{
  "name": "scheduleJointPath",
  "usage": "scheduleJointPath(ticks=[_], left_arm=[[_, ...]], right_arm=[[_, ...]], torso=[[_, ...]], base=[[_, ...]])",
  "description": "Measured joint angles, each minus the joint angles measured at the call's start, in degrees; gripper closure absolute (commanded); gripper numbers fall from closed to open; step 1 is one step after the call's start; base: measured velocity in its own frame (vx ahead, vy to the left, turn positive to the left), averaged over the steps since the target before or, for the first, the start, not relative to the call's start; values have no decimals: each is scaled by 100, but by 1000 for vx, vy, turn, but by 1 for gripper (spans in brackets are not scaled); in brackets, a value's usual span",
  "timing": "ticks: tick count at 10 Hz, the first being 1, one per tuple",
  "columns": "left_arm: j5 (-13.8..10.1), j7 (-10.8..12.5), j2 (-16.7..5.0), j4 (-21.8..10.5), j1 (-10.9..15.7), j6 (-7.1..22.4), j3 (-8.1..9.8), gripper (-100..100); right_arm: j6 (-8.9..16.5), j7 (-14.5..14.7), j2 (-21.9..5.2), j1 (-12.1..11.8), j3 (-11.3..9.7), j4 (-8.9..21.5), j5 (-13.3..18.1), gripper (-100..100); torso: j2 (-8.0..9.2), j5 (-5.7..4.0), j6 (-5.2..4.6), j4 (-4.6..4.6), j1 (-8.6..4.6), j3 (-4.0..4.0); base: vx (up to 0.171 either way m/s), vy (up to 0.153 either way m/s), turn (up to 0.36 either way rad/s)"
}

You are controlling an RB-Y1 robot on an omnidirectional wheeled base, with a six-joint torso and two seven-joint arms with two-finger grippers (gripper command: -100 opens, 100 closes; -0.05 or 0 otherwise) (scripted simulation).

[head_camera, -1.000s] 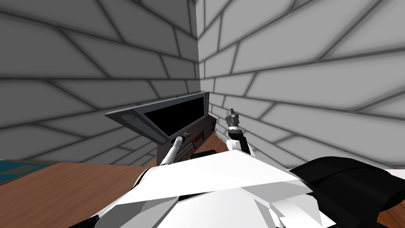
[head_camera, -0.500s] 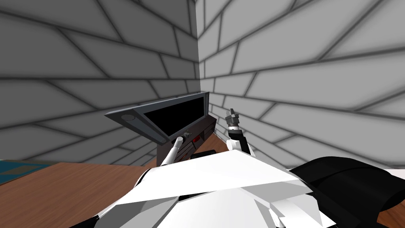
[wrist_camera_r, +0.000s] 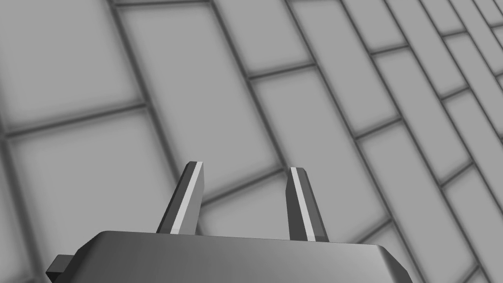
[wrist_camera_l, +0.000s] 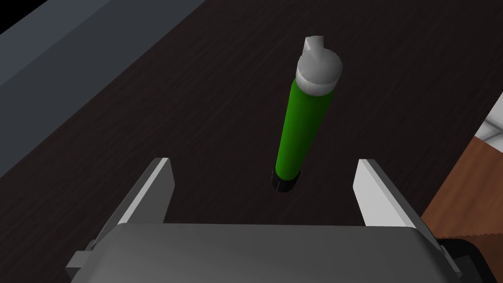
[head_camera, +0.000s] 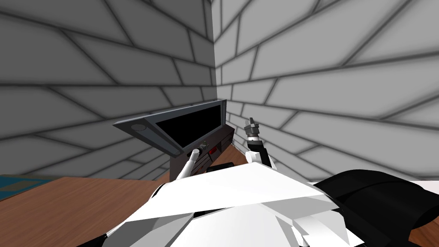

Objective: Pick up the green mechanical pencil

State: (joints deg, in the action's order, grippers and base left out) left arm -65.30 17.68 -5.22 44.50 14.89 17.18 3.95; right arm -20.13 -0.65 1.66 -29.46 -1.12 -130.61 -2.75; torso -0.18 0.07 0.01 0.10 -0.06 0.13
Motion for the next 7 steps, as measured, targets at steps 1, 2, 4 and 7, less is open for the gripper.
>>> scheduleJointPath(ticks=[1,2,4,7], left_arm=[[1,4,0,1,0,1,0,-100],[1,5,1,1,0,1,0,-100],[1,4,1,1,0,1,0,-100],[68,116,-60,205,-190,16,51,-100]], right_arm=[[0,0,0,0,0,0,0,0],[0,0,0,0,0,0,0,0],[0,0,0,0,0,0,0,0],[0,0,0,1,-1,0,0,0]], torso=[[-1,0,1,0,-1,0],[-4,-1,1,1,-5,2],[1,0,0,0,1,-1],[5,0,-4,-1,-3,-3]], base=[[11,-13,38],[-7,8,-23],[-3,3,-9],[-5,-5,-163]])
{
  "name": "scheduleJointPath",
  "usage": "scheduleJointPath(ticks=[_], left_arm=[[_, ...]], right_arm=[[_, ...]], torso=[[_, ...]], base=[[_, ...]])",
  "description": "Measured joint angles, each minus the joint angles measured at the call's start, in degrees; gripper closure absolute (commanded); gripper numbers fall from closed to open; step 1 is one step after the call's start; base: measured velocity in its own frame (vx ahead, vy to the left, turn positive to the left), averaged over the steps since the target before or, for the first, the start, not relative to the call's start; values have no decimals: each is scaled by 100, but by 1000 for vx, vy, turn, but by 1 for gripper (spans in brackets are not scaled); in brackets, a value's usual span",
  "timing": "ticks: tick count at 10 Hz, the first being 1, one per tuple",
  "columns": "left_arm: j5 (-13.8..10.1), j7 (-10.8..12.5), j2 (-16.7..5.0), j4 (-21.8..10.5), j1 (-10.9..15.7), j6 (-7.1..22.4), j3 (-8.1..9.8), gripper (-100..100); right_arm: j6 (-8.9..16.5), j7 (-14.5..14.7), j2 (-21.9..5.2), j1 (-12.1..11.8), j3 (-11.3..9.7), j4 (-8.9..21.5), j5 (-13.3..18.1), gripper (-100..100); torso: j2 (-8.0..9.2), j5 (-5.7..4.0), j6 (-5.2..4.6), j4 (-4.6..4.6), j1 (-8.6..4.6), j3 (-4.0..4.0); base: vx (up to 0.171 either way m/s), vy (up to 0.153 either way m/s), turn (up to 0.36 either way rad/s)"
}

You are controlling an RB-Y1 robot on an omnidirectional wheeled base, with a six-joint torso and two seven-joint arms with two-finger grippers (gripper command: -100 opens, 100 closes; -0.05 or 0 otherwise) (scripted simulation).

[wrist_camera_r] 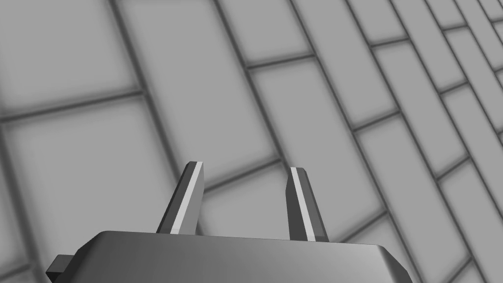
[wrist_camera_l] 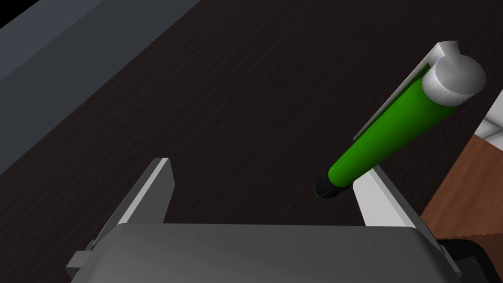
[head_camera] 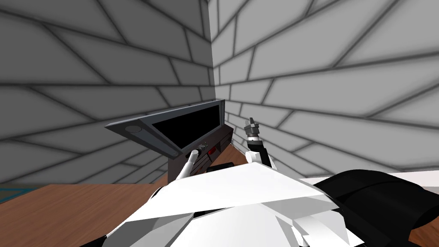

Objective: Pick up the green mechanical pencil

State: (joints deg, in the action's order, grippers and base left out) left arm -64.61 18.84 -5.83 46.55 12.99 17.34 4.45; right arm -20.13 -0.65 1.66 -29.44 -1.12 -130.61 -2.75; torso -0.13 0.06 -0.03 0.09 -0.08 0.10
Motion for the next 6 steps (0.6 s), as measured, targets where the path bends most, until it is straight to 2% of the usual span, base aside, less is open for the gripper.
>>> scheduleJointPath(ticks=[1,3,4,5,6], left_arm=[[-151,-48,-42,-55,11,-28,25,-100],[-642,-408,-136,-195,-18,-147,80,-100],[-774,-485,-198,-187,-68,-178,129,-100],[-651,-361,-216,-81,-140,-179,144,-100],[-949,-484,-309,-98,-213,-206,198,-100]], right_arm=[[0,0,0,-1,1,0,0,0],[0,0,0,-1,0,0,0,0],[0,0,0,-1,0,0,0,0],[0,0,0,-2,1,0,0,0],[0,0,0,0,0,0,0,0]], torso=[[-2,0,3,0,0,1],[-8,-1,3,2,2,5],[-8,-1,4,2,3,5],[-8,0,7,2,5,5],[-8,-1,3,2,4,5]], base=[[-1,-11,-136],[-2,-12,-248],[-2,-3,-70],[-3,-14,-264],[-4,-14,-349]])
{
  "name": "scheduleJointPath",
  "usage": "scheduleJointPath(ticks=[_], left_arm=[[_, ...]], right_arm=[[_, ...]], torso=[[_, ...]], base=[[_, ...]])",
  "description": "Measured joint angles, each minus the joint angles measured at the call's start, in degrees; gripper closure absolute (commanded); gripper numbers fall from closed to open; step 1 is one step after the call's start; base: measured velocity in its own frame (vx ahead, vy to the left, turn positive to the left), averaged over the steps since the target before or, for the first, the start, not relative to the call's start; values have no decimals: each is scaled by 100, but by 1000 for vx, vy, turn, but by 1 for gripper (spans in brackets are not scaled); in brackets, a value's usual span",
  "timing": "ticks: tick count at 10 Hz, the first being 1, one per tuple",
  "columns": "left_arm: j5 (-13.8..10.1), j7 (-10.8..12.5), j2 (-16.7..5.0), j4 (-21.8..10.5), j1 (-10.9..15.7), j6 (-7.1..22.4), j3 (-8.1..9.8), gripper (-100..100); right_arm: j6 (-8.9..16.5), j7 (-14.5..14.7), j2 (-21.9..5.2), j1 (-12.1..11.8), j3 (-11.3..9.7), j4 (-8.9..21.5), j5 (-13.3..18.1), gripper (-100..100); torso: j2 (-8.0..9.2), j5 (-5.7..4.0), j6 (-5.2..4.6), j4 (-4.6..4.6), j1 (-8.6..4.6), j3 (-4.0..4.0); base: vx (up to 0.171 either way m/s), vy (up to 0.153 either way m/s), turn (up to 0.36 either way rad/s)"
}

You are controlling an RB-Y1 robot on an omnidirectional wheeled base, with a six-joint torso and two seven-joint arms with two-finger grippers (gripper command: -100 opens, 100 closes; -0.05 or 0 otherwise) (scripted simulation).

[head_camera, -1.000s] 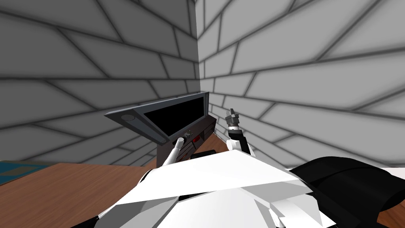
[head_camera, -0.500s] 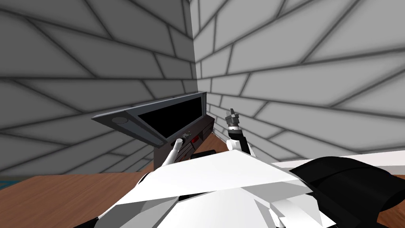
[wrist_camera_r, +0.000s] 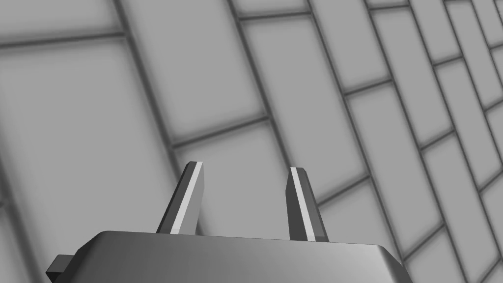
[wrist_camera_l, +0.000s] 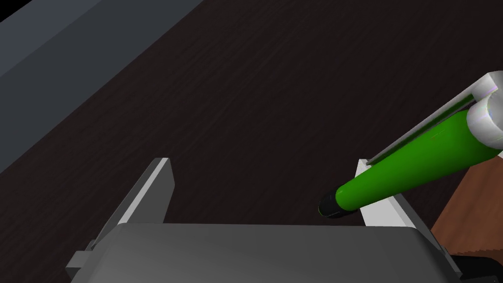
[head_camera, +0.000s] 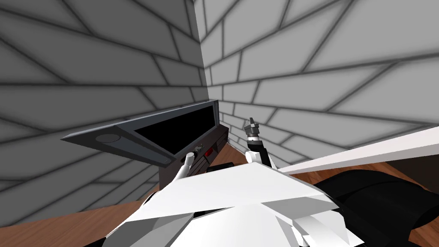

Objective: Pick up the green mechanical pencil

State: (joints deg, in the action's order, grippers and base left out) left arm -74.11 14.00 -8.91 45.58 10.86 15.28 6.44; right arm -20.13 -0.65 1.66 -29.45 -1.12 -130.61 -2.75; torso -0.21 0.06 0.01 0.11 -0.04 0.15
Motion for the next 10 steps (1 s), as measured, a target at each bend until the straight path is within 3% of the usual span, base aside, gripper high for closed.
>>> scheduleJointPath(ticks=[1,3,4,5,9,10], left_arm=[[-294,-222,-82,-5,-84,-28,72,-100],[-90,-19,-95,117,-157,-55,83,-100],[-264,-75,-144,145,-250,-99,128,-100],[-290,-103,-148,148,-259,-112,133,100],[-286,-102,-149,148,-258,-110,132,100],[-286,-102,-149,148,-258,-111,132,0]], right_arm=[[0,0,0,0,0,0,0,0],[0,0,0,-1,1,0,0,0],[0,0,0,0,0,0,0,0],[0,0,0,-2,1,0,0,0],[0,0,0,-1,1,0,0,0],[0,0,0,-1,1,0,0,0]], torso=[[0,0,1,0,0,0],[-3,1,5,1,3,1],[-2,0,-1,0,-1,1],[-3,0,5,0,3,1],[-3,2,5,1,5,2],[-3,2,5,1,5,2]], base=[[-3,-3,-84],[-1,-9,-136],[-1,-1,-79],[0,0,0],[0,0,2],[0,0,0]])
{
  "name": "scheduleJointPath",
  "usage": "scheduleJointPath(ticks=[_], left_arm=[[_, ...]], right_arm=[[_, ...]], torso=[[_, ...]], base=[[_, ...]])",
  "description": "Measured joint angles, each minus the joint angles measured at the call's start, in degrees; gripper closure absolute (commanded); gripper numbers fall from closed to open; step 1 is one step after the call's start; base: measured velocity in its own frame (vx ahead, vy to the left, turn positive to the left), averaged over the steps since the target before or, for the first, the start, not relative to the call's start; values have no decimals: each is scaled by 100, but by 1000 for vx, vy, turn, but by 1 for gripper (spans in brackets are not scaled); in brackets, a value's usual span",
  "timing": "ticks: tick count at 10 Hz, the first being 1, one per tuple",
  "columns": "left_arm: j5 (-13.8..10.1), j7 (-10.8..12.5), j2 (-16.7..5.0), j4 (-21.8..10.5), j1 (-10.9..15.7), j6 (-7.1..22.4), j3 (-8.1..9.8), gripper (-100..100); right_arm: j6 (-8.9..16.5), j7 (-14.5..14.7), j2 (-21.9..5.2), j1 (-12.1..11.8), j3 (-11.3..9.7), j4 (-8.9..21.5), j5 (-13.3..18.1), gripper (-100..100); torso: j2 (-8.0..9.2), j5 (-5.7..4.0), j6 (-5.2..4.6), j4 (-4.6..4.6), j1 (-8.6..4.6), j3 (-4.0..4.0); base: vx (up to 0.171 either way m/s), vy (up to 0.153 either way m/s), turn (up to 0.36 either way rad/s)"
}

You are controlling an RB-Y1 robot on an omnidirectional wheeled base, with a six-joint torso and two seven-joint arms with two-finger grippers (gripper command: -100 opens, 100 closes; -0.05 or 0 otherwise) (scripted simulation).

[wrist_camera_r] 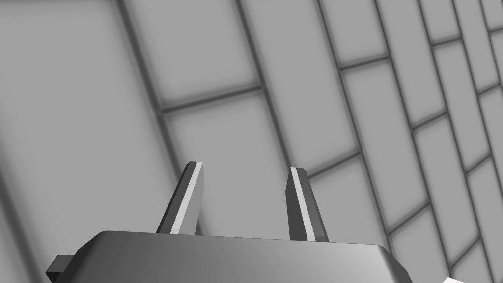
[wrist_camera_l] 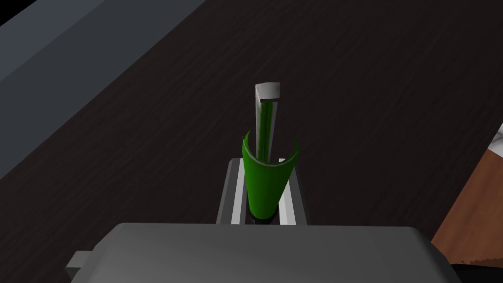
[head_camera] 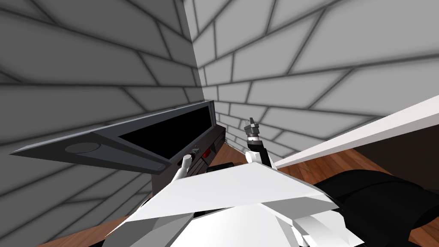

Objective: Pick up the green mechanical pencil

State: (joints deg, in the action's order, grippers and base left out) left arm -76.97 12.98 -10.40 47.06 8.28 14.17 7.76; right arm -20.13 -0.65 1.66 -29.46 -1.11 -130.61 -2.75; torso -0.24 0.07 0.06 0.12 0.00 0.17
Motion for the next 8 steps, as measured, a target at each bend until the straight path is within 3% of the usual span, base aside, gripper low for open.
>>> scheduleJointPath(ticks=[1,4,6,7,8], left_arm=[[0,0,0,0,0,0,0,100],[460,244,169,-84,243,96,-134,100],[1029,550,334,-35,385,235,-248,100],[1104,568,412,-168,544,267,-300,100],[1103,552,420,-189,563,268,-306,0]], right_arm=[[0,0,0,0,0,0,0,0],[0,0,0,-1,1,0,0,0],[0,0,0,-1,1,0,0,0],[0,0,0,0,1,0,0,0],[0,0,0,1,0,0,0,0]], torso=[[0,0,0,0,0,0],[-1,1,8,2,5,1],[-1,-1,8,1,5,1],[-3,1,1,0,4,2],[-1,1,0,1,1,1]], base=[[1,10,268],[4,13,339],[6,18,349],[4,2,36],[0,0,0]])
